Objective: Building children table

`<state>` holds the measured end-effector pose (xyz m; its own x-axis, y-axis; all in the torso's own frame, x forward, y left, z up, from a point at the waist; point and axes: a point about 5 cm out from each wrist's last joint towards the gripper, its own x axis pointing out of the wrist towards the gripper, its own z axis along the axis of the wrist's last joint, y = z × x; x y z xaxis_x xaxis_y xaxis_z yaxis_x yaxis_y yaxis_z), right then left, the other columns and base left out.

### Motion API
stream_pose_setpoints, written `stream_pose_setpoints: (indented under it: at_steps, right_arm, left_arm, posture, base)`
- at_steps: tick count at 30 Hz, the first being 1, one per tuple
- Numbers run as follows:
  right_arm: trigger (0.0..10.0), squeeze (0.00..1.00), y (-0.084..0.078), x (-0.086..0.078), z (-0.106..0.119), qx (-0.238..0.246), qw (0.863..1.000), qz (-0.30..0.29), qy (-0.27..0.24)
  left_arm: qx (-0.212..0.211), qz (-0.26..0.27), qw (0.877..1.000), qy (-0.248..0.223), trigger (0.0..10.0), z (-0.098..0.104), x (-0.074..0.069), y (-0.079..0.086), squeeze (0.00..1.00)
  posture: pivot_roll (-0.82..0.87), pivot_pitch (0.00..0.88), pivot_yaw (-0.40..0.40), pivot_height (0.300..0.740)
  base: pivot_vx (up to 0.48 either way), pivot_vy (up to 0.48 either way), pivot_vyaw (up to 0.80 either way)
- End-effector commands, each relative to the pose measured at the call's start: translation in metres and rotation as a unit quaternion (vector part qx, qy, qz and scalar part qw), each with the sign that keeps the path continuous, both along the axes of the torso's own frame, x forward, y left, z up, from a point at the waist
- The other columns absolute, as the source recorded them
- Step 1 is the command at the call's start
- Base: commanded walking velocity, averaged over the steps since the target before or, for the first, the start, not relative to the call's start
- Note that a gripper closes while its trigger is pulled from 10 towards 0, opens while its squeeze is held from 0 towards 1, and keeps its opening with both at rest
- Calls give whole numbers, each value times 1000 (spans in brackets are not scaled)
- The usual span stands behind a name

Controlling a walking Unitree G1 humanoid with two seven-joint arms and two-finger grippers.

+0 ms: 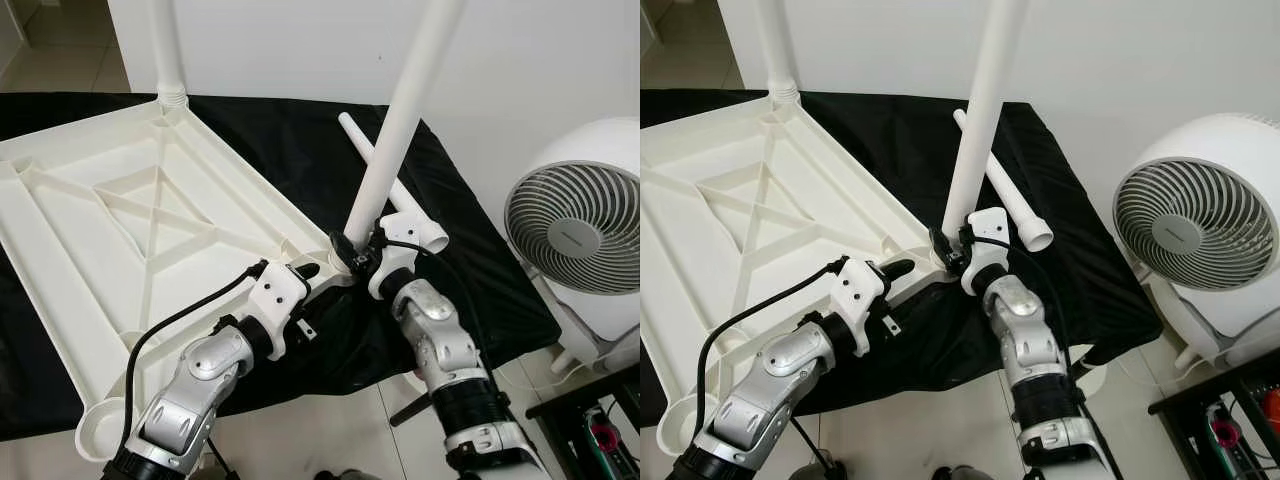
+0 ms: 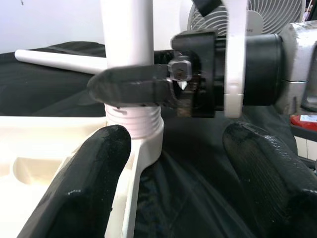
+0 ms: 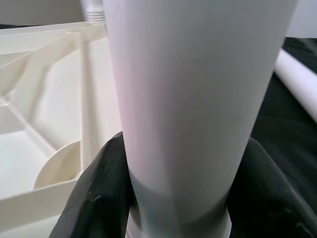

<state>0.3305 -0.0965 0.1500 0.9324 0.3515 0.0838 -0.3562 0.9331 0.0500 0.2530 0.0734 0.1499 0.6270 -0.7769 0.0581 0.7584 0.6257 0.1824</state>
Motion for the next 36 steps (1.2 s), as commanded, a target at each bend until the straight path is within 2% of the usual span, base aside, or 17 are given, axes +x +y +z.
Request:
stream_pose_setpoints:
  at_steps: [1,3,9,10,22,23,28,29,30,31,36]
  right_arm:
    - [10000,0,-12,-4,-19,-6,998,-56,42]
    - [10000,0,-7,-7,-17,5,995,-89,34]
    - [10000,0,-5,-12,-12,28,993,-113,24]
    - [10000,1000,-5,-14,-10,35,993,-111,17]
    - [10000,1000,-14,-26,-2,27,992,-124,-9]
    - [10000,0,-15,-31,-1,30,993,-112,-15]
    - [10000,0,-19,-45,4,43,995,-84,-24]
    - [10000,0,-21,-49,5,43,995,-79,-30]
    - [10000,0,-21,-49,5,43,995,-79,-30]
    - [10000,0,-24,-53,6,43,996,-77,-33]
    - [10000,0,-37,-68,9,36,996,-66,-47]
  left_arm:
    - [7,-16,1000,7,10000,-3,-4,-2,0]
    - [8,-18,1000,8,10000,-4,-4,-2,0]
    - [11,-18,1000,6,10000,-4,-4,-1,0]
    - [14,-18,1000,4,10000,-4,-4,-1,0]
    - [17,-19,1000,0,10000,-3,-3,0,0]
    - [17,-18,1000,0,10000,-3,-3,1,0]
    - [16,-16,1000,2,10000,-2,-1,5,0]
    - [16,-15,1000,2,10000,-2,0,6,263]
    - [16,-15,1000,2,10000,-2,0,6,263]
    - [12,-16,1000,4,10000,-1,1,8,1000]
    - [16,-5,1000,-5,10000,4,5,18,1000]
  posture:
    - [93,115,-117,740]
    - [98,114,-117,740]
    - [99,110,-115,740]
    - [99,106,-113,740]
    - [98,97,-112,740]
    - [96,95,-109,740]
    - [95,94,-108,740]
    - [91,95,-106,740]
    - [91,95,-106,740]
    - [90,95,-104,740]
    - [80,99,-92,740]
  base:
    - [0,0,0]
    - [0,0,0]
    - [0,0,0]
    - [0,0,0]
    - [0,0,0]
    - [0,0,0]
    - [0,0,0]
    - [0,0,0]
    - [0,0,0]
    - [0,0,0]
    - [0,0,0]
